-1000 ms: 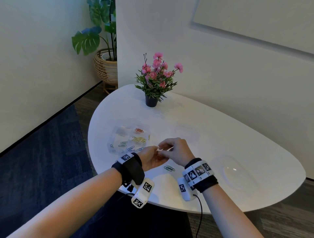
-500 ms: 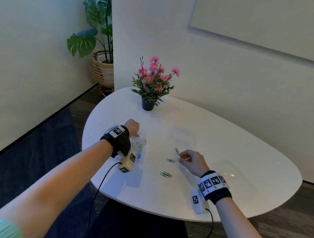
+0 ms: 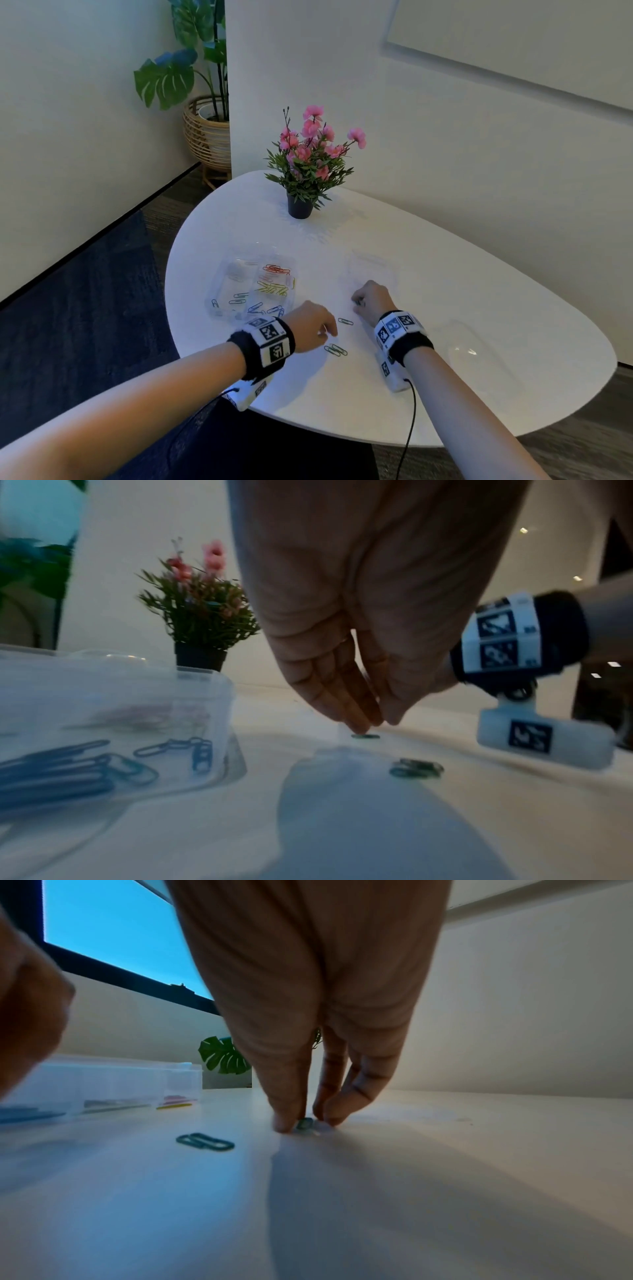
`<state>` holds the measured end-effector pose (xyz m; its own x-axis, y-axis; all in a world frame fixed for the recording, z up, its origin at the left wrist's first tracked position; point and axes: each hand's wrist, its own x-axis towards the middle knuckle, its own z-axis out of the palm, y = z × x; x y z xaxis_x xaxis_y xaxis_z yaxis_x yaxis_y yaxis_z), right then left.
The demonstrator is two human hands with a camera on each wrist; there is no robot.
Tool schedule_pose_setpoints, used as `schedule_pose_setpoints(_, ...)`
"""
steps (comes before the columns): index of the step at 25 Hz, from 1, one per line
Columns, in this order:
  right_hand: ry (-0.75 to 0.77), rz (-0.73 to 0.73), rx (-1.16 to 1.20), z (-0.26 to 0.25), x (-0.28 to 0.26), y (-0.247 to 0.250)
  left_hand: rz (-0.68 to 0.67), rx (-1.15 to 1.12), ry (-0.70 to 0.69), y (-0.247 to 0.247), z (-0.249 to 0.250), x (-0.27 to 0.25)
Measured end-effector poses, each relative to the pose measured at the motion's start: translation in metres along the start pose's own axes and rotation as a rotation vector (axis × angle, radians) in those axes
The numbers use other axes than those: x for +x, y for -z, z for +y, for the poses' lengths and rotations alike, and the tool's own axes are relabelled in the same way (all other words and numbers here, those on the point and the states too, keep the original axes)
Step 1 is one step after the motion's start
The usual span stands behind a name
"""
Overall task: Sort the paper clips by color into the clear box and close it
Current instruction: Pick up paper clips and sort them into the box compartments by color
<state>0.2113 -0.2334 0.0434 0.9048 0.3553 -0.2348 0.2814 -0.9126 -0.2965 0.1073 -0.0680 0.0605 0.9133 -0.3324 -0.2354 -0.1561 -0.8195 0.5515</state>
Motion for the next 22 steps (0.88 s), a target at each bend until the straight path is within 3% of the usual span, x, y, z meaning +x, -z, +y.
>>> schedule_pose_setpoints(4,-0.024,0.022,0.024,0.003,-0.004,0.000,-0.122,0.132,-0.059,-0.017,0.003,0.007)
schedule_pose_setpoints(10,-0.047,-0.115,-0.039,0.002,-0.012,0.000,-0.117,0.213,-0.021,-0.022,0.013,0.014)
schedule_pose_setpoints(14,0.026,-0.070,0.107,-0.006,-0.020,0.000,-0.188,0.359,0.030,-0.020,0.023,0.013)
schedule_pose_setpoints(18,0.091,-0.119,0.088,-0.017,-0.024,-0.002,-0.187,0.562,-0.043,-0.024,0.029,0.009)
schedule_pose_setpoints(22,0.100,-0.101,0.057,-0.019,-0.021,-0.004,-0.155,0.596,-0.085,-0.022,0.031,0.009)
